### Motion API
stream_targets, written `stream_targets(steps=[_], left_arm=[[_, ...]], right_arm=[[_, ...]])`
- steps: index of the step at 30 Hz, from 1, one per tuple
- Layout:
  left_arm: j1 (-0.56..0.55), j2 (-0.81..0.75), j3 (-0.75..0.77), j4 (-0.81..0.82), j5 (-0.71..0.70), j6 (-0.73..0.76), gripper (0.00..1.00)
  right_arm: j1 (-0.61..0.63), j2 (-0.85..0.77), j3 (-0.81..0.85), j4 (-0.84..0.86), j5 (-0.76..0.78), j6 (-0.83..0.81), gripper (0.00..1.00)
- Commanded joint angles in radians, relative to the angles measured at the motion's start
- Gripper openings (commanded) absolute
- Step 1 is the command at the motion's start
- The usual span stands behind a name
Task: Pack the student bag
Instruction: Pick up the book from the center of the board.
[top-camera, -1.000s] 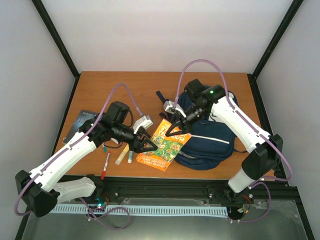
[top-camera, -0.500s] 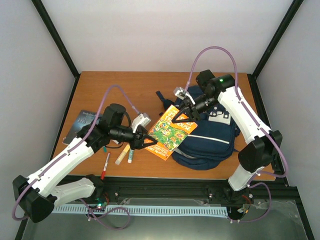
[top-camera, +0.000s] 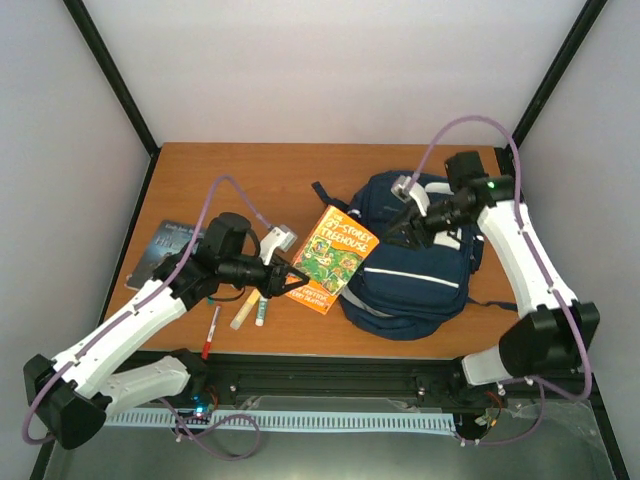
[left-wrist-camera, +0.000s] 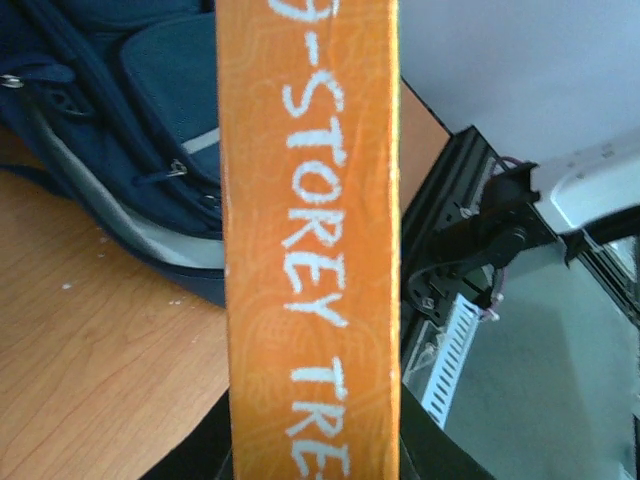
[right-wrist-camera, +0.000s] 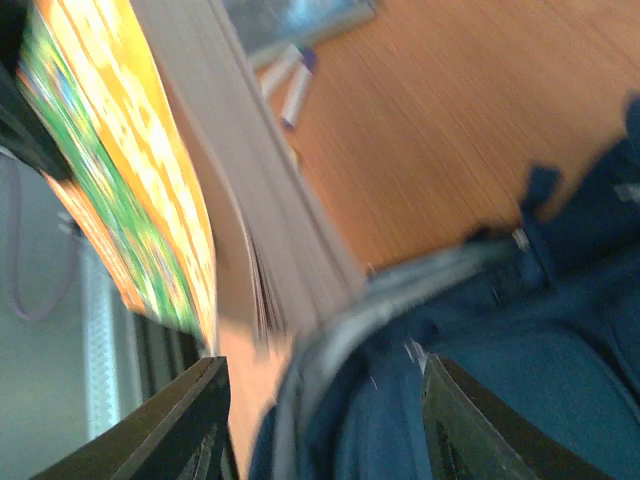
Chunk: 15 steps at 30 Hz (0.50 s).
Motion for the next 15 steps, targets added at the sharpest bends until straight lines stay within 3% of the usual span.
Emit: stream_targets(steps=[1,8,15], left_arm=[[0.000,-0.054,0.021,0.037,-0.114,-0.075,0.01],[0.005,-0.043,-0.018,0.081,-0.208,-0.175,0.01],[0.005,-0.016,-0.056,0.154,-0.179,-0.224,0.01]], right_arm=[[-0.046,-0.140,-0.182,0.061,0.261,-0.058,0.54],[-0.044,-0.329,-0.535,0.108,0.498,-0.180,0.55],[-0.013,-0.381,-0.696,0.181,0.642,-0.226,0.54]])
